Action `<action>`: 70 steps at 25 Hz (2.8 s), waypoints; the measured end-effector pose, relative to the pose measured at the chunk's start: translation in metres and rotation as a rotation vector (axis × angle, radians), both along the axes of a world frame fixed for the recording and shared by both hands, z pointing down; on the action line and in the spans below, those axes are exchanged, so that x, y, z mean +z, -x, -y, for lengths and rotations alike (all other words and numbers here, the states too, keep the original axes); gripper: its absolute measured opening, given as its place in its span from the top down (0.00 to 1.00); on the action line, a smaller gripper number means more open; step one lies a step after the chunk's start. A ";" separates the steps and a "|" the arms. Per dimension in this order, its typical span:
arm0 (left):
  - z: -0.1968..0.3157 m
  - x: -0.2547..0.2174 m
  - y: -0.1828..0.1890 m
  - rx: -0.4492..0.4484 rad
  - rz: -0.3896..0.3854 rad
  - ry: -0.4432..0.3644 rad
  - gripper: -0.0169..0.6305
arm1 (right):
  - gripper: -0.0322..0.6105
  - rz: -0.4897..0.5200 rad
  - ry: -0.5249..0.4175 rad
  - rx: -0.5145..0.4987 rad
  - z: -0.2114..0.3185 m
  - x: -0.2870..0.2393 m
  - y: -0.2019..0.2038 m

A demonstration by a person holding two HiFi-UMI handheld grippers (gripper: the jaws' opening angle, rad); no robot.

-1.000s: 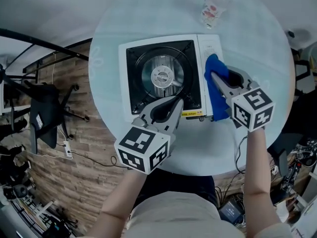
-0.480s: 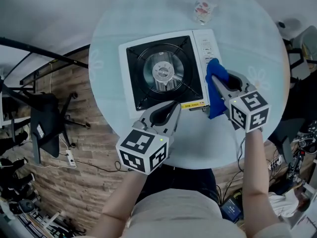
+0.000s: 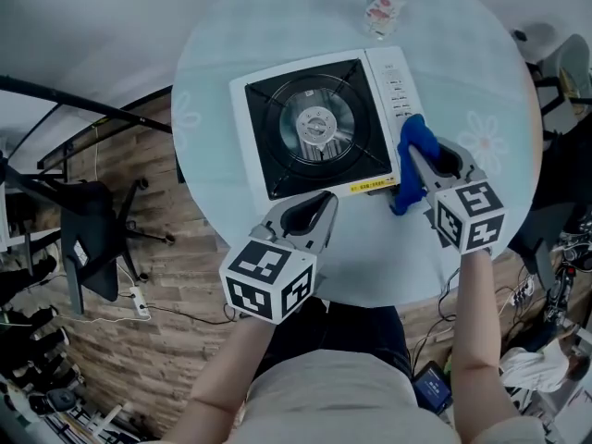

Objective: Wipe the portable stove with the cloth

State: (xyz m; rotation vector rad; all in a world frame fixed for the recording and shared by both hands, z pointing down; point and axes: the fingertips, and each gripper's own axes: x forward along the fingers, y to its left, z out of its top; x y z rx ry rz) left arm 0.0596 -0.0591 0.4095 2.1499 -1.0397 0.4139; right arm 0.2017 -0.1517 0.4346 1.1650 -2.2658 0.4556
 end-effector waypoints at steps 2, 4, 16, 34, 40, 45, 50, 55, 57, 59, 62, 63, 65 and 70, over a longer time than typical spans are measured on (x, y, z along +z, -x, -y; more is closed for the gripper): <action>-0.002 0.001 0.004 0.008 0.005 0.003 0.92 | 0.79 -0.011 0.000 0.018 -0.005 0.001 -0.001; -0.004 0.002 0.007 0.020 0.006 0.008 0.92 | 0.79 -0.013 0.000 0.041 -0.010 0.001 -0.003; -0.010 0.007 0.026 0.082 0.030 0.017 0.92 | 0.79 0.008 -0.004 0.181 -0.034 0.001 -0.010; -0.015 0.008 0.058 0.109 0.008 0.018 0.92 | 0.79 -0.018 -0.078 0.399 -0.068 0.001 0.010; -0.017 0.011 0.072 0.097 0.007 0.024 0.92 | 0.79 -0.017 -0.091 0.419 -0.072 0.003 0.026; -0.016 0.014 0.082 0.087 0.008 0.029 0.92 | 0.79 -0.015 -0.089 0.429 -0.074 0.004 0.033; -0.016 0.012 0.093 0.086 0.009 0.022 0.92 | 0.79 -0.010 -0.094 0.451 -0.078 0.004 0.042; -0.018 0.015 0.105 0.085 0.012 0.028 0.92 | 0.79 -0.018 -0.103 0.437 -0.082 0.003 0.061; -0.020 0.015 0.108 0.086 0.010 0.028 0.92 | 0.79 -0.023 -0.106 0.431 -0.084 0.003 0.068; -0.021 0.015 0.112 0.088 0.010 0.025 0.92 | 0.79 -0.028 -0.107 0.422 -0.085 0.003 0.074; -0.023 0.016 0.119 0.089 0.018 0.021 0.92 | 0.79 -0.036 -0.107 0.405 -0.087 0.003 0.085; -0.024 0.017 0.121 0.088 0.019 0.024 0.92 | 0.79 -0.038 -0.107 0.402 -0.088 0.003 0.088; -0.025 0.021 0.126 0.083 0.017 0.032 0.92 | 0.80 -0.044 -0.109 0.396 -0.089 0.003 0.095; -0.028 0.024 0.134 0.077 0.011 0.036 0.92 | 0.80 -0.048 -0.102 0.369 -0.091 0.003 0.111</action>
